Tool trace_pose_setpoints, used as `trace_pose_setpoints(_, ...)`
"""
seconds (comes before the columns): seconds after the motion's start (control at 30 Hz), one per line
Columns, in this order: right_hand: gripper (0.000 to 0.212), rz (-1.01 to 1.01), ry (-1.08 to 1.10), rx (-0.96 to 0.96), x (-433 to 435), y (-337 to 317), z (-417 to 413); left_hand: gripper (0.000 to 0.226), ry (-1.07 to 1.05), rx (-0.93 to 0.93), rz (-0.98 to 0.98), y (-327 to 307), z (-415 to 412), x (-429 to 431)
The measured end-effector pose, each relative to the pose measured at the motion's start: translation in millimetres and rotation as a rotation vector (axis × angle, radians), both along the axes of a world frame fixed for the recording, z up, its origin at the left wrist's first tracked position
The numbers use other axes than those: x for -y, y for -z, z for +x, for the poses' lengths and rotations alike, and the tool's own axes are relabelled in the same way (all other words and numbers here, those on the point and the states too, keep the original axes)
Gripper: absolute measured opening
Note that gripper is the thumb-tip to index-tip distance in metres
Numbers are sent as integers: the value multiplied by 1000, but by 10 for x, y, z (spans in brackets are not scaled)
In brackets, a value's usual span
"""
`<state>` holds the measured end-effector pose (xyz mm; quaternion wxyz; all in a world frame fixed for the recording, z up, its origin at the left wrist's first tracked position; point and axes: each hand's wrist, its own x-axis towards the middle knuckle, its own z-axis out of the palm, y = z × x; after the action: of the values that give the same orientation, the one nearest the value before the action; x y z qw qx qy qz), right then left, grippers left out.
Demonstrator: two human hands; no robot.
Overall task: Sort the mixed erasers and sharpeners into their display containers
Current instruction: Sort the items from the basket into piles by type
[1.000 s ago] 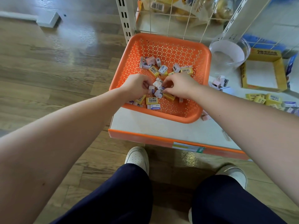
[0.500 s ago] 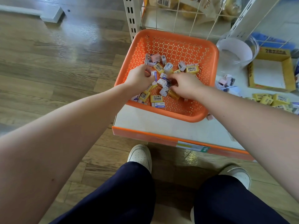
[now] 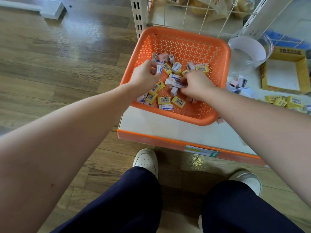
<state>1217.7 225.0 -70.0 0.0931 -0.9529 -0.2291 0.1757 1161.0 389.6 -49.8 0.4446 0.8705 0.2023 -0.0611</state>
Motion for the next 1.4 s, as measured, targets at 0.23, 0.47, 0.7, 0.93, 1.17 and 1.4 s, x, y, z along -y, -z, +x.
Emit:
trace_pose_setpoints(0.23,24,130,52,153,141,-325,94,31,58,22,49,-59,52,-22)
trace_pose_setpoints(0.47,31,170,78,241,543,-845,188,36,118,111,82,-619,340,509)
trace_pose_setpoints(0.7,15,172,134,313,1472,-1117,48,33,255,144,135,-1045,407,1337)
trace_pose_setpoints(0.93,25,64,405,230,2925,-873,-238,30,375,83,-2,-712,372,2455)
trace_pose_setpoints(1.17,25,128,644,211,3933,-600,-546,22,399,-43,-195,-286,245,3702)
trace_pose_setpoints(1.4,30,225,757,132,4217,-176,-762,28,407,-69,-55,26,77,4378)
